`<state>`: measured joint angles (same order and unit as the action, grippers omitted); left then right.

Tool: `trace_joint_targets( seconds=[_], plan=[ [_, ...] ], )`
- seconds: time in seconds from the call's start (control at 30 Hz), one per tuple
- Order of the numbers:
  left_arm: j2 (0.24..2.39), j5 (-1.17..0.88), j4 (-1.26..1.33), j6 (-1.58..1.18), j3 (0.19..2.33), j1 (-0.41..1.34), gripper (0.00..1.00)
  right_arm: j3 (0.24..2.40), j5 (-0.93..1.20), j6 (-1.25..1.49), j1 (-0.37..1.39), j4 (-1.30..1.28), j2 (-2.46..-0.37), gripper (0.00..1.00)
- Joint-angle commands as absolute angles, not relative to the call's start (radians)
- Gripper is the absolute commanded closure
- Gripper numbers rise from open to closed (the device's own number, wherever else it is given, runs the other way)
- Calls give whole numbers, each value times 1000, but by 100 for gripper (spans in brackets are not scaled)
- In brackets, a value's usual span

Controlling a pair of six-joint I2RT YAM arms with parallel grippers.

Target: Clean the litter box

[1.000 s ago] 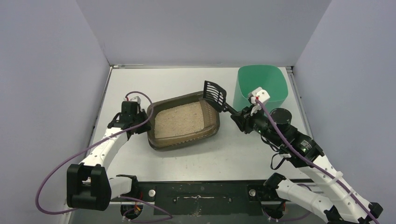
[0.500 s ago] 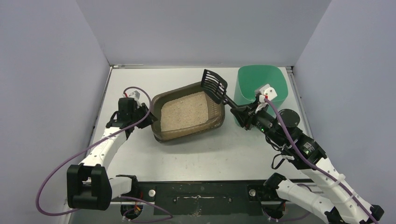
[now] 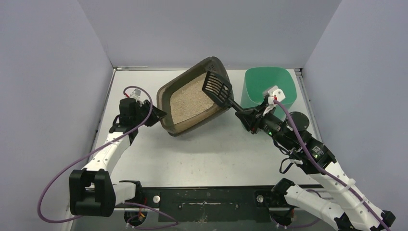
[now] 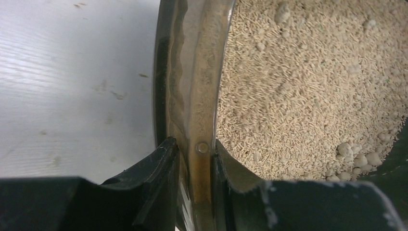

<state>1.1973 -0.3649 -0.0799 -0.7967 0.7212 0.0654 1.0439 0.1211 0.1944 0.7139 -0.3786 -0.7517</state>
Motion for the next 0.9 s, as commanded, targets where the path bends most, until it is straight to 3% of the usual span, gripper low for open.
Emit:
trace_joint_targets(
  seconds=[0.0, 0.1, 0.27, 0.37, 0.87],
  plan=[
    [1156, -530, 135, -889, 837, 38, 100, 1100, 138, 213, 709, -312, -745, 100],
    [1155, -575, 213, -951, 820, 80, 100, 1107, 135, 213, 711, -315, -745, 100],
    [1163, -535, 119, -880, 838, 90, 100, 1117, 165, 221, 710, -307, -755, 100],
    [1178, -448, -64, -772, 875, 81, 100, 1125, 175, 228, 711, -312, -771, 100],
    [1137, -231, -329, -522, 896, 188, 100, 1150, 249, 224, 710, -427, -852, 100]
  ],
)
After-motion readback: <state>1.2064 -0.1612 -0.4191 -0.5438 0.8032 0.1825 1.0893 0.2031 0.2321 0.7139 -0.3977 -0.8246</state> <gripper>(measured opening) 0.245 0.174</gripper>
